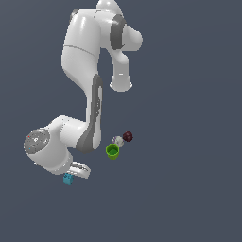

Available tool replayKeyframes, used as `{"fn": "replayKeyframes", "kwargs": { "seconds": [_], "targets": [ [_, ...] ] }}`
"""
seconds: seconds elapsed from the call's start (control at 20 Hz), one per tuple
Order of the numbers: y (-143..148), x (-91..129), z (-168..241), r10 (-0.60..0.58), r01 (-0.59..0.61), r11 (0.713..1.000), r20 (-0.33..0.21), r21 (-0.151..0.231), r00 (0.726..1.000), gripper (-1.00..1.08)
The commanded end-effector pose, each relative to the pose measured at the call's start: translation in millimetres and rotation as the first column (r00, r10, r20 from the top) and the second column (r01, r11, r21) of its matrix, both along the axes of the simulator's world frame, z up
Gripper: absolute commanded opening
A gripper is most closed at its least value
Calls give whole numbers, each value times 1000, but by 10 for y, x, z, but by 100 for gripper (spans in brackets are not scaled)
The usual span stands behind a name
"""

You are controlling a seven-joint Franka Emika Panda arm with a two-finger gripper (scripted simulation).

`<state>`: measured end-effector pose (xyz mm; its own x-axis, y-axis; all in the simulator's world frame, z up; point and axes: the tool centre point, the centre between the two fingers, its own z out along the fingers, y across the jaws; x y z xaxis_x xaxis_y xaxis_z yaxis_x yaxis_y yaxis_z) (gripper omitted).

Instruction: Pick up a designated object from a clutter of objects.

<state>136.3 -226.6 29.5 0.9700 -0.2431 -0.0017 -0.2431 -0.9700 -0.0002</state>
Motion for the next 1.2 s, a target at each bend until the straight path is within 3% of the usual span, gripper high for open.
{"fn": "replayKeyframes", "kwargs": {
  "seconds": [0.0,0.2,0.25,1.15],
  "targets": [
    [-2,5,-72,0,0,1000,1,0,1000,100],
    [-7,17,-74,0,0,1000,1,0,1000,100],
    [-7,17,-74,0,0,1000,1,0,1000,-100],
    [62,-22,24,0,0,1000,1,0,1000,-100]
  ]
}}
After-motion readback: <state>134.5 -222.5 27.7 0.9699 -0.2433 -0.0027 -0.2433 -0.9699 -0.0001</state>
